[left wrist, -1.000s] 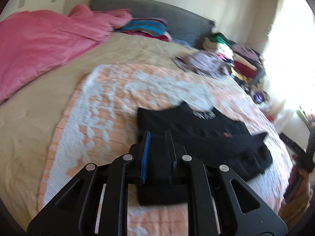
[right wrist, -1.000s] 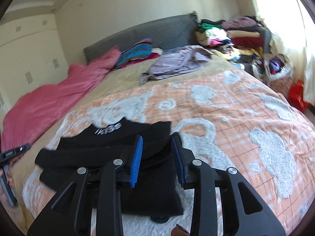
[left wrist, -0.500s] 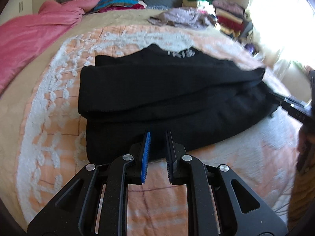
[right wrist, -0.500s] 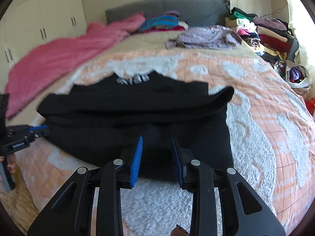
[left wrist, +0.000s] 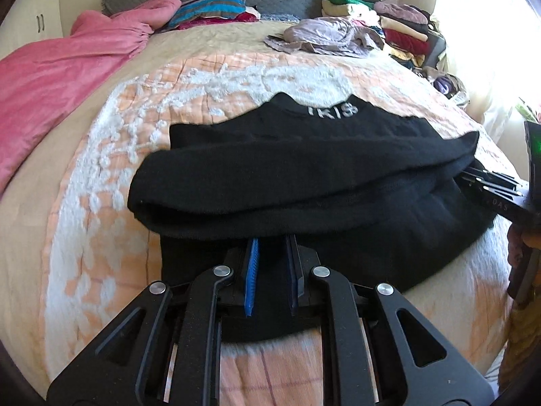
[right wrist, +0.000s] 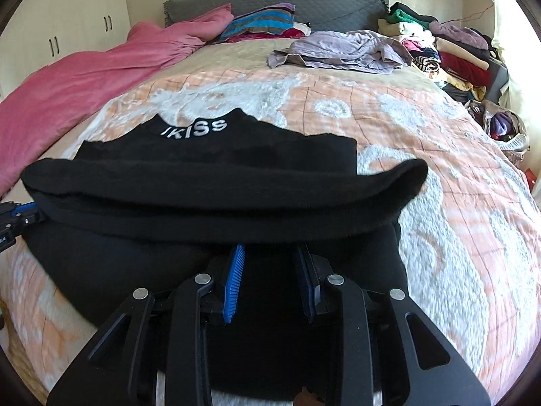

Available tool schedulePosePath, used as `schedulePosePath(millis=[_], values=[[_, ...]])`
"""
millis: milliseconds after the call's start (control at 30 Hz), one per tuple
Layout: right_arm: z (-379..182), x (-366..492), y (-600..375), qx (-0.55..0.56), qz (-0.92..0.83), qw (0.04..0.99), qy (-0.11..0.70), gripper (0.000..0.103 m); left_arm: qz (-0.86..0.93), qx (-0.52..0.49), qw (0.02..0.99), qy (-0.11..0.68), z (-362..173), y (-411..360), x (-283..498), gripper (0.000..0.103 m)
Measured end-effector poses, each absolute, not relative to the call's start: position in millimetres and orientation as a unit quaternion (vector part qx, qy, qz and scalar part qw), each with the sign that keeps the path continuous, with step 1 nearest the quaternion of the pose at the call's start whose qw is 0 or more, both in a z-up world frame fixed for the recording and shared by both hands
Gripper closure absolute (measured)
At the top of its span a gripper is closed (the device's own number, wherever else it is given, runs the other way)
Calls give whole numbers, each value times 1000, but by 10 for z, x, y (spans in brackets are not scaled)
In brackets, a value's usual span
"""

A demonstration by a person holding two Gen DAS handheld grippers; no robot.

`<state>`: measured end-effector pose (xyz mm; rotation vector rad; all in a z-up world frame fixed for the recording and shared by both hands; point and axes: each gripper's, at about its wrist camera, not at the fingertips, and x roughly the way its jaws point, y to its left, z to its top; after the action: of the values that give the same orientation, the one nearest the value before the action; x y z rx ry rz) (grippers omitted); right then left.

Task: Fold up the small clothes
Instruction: 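Lay the hem down over the collar with both tools, then open both tools to release the folded hem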

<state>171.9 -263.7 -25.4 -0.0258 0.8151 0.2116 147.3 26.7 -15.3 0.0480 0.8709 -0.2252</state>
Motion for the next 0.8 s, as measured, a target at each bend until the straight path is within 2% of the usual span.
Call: schedulePosePath(millis=[333,700,800], values=[[-171,2073,-2684,24,113,908,402,75,-93,-2,892,443,-181,389,1965,93],[-53,2521,-2775,27,89,913,398,75,-56,-60,902,424,-63,777,2278,93],[48,2528,-2884,31,76,920,383,75,-44,-68,905,418,-42,906,2288,90]])
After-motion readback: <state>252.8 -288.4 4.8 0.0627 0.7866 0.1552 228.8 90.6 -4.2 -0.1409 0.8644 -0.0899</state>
